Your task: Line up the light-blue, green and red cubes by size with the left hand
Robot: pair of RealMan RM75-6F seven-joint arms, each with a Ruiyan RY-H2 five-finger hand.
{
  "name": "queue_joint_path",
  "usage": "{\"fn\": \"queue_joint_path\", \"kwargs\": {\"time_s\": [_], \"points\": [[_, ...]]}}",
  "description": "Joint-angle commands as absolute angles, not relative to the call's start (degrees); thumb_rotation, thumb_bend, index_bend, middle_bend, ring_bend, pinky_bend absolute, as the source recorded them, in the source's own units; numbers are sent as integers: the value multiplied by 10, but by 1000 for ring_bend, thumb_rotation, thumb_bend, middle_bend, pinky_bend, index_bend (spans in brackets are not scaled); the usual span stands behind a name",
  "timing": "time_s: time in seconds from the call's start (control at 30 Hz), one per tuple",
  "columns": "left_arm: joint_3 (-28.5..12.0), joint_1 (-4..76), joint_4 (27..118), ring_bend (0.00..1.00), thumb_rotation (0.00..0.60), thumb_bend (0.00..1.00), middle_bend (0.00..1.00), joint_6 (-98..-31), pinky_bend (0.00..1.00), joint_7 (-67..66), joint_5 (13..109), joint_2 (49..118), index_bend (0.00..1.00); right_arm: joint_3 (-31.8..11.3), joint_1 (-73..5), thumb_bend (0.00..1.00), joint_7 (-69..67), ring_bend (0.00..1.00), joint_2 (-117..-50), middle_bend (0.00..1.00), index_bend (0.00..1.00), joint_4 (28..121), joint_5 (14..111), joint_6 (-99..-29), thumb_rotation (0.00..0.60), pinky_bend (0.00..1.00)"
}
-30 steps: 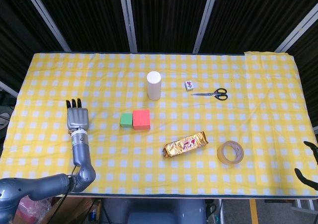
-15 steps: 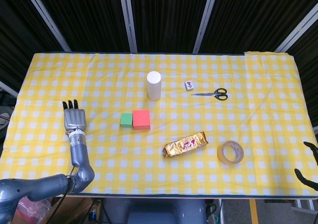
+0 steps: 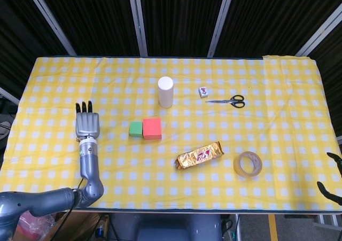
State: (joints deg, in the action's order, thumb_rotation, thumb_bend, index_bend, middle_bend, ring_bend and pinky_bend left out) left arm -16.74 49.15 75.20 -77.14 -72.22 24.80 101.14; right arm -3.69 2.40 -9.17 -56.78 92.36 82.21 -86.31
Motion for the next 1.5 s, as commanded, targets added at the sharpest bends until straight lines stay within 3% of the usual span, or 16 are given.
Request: {"fn": "queue_joint_path", "kwargs": {"time_s": [0.03,0.3,1.5], "points": [[-179,503,775,0,600,353,5,-785,0,-733,253,1006,515,-37,24,317,-92,23,-567,0,193,924,823,-863,600,0],[-195,530,783,0,600,353,4,-787,0,-749,252,1019,515,-37,22,317,-89,23,-567,0,193,926,823,-860,600,0],[-197,579,699,0,600,353,4,-774,0,-774,250,1116,515,-37,21,317,-101,23,-564,0,193,924,824,-859,600,0]]}}
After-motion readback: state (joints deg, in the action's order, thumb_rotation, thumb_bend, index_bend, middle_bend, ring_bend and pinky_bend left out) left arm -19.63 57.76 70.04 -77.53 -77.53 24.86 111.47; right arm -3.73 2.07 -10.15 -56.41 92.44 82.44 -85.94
